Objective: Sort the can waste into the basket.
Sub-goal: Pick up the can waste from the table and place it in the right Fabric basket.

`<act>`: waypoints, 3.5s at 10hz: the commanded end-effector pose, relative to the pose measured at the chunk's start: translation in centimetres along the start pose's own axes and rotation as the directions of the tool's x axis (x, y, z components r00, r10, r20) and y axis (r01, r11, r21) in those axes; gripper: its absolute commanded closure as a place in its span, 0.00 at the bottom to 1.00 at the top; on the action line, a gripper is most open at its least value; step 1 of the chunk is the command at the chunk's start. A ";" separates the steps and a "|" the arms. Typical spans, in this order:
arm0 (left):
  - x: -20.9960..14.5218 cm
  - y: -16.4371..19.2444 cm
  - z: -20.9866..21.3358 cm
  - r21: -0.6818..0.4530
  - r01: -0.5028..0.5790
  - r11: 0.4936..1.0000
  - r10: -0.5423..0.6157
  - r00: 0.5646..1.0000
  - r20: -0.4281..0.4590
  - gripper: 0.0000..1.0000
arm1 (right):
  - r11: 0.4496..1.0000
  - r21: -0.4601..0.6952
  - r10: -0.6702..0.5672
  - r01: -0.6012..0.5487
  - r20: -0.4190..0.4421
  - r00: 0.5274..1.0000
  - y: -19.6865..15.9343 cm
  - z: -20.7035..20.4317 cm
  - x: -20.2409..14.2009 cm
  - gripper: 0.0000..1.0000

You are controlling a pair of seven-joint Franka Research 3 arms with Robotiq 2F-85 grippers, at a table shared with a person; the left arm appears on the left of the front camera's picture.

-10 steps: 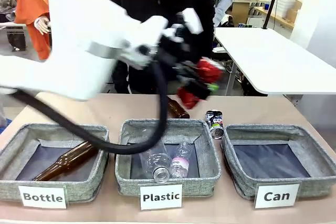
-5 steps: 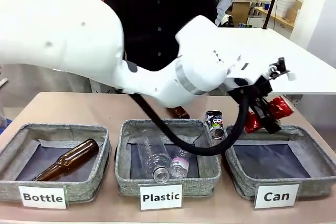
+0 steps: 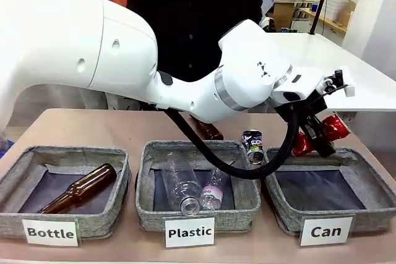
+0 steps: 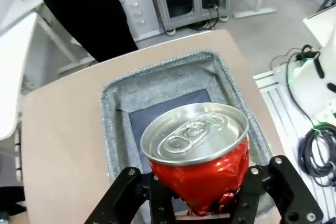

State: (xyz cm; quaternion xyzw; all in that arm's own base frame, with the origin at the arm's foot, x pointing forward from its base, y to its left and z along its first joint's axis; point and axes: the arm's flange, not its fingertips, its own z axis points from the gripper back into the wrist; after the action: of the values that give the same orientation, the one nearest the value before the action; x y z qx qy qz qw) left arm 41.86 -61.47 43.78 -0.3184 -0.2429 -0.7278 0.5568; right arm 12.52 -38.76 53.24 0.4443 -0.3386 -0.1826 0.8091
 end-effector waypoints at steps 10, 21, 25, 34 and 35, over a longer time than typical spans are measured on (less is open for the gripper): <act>0.4 -1.2 -0.4 -0.067 0.061 0.996 -0.056 0.996 0.073 0.00 | 1.000 -0.009 -0.013 0.013 0.016 1.000 0.4 0.5 -0.3 0.00; -2.3 -15.0 19.3 -0.056 -0.140 0.989 0.151 0.933 0.328 0.00 | 0.997 0.078 0.030 -0.025 -0.067 0.997 6.8 -10.1 -0.7 0.00; -8.4 -15.5 28.1 -0.091 -0.378 0.922 0.383 0.846 0.372 0.00 | 0.979 0.199 0.058 -0.051 -0.030 0.998 5.8 -8.2 0.6 0.00; -16.2 -15.7 34.1 -0.238 -0.558 0.795 0.601 0.675 0.427 0.00 | 0.923 0.374 0.024 0.086 -0.281 0.959 10.3 -20.0 -5.8 0.00; -14.9 -14.5 32.5 -0.262 -0.547 0.795 0.605 0.687 0.402 0.00 | 0.941 0.333 0.042 0.056 -0.279 0.959 9.8 -19.9 -5.4 0.00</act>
State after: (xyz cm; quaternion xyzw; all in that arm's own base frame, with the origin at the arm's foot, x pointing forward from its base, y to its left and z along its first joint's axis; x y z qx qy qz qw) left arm 36.05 -22.82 54.85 -0.5607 -0.2266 -0.4306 0.6699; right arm 22.63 -18.70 52.30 0.6141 -0.2460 -0.0672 0.7469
